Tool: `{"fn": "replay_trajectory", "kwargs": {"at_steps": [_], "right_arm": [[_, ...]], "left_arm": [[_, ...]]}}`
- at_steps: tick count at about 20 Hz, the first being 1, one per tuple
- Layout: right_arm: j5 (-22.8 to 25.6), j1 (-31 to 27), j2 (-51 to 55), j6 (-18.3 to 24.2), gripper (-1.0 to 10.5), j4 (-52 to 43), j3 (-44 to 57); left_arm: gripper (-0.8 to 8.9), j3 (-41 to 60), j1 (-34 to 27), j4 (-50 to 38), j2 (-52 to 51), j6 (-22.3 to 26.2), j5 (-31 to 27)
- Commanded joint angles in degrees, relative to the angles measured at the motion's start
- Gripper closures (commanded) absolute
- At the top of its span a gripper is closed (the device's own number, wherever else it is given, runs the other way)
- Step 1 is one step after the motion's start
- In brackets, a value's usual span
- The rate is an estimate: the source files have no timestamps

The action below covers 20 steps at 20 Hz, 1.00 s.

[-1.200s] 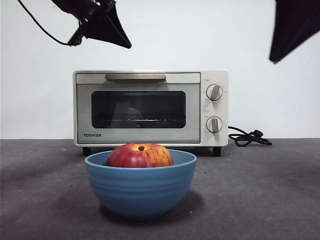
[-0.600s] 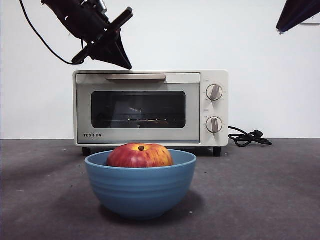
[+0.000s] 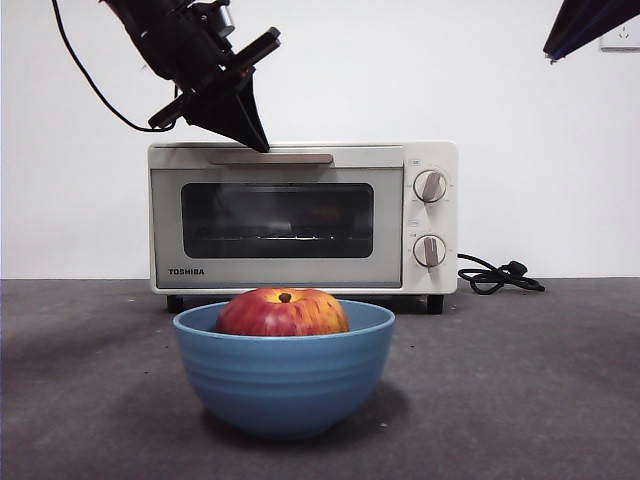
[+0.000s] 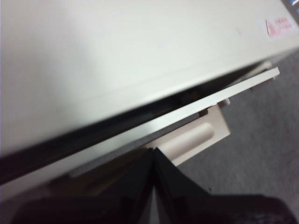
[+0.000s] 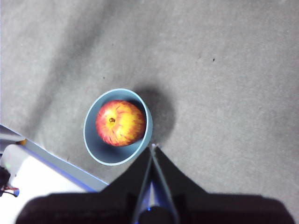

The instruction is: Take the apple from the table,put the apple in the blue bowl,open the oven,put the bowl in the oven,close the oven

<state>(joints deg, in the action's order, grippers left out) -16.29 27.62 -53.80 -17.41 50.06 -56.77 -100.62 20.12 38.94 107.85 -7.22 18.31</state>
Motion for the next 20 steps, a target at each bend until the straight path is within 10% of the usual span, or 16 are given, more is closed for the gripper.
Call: {"fn": "replay_trajectory", "kwargs": {"at_steps": [1, 12, 20], "right_arm": [[0.22, 0.00, 0.09, -1.25, 9.5, -0.37, 0.48], [2.16, 0.00, 3.96, -1.51, 9.5, 1.14, 0.48], [7.02, 0.00, 6.10, -2.62, 9.5, 1.51, 0.48]], "left_arm": [[8.19, 2.27, 1.18, 4.57, 3.15, 1.90, -2.05], [8.20, 3.54, 2.97, 6.62, 1.09, 3.30, -8.33], [8.20, 22.97, 3.04, -7.43, -11.30, 1.27, -8.50]]}}
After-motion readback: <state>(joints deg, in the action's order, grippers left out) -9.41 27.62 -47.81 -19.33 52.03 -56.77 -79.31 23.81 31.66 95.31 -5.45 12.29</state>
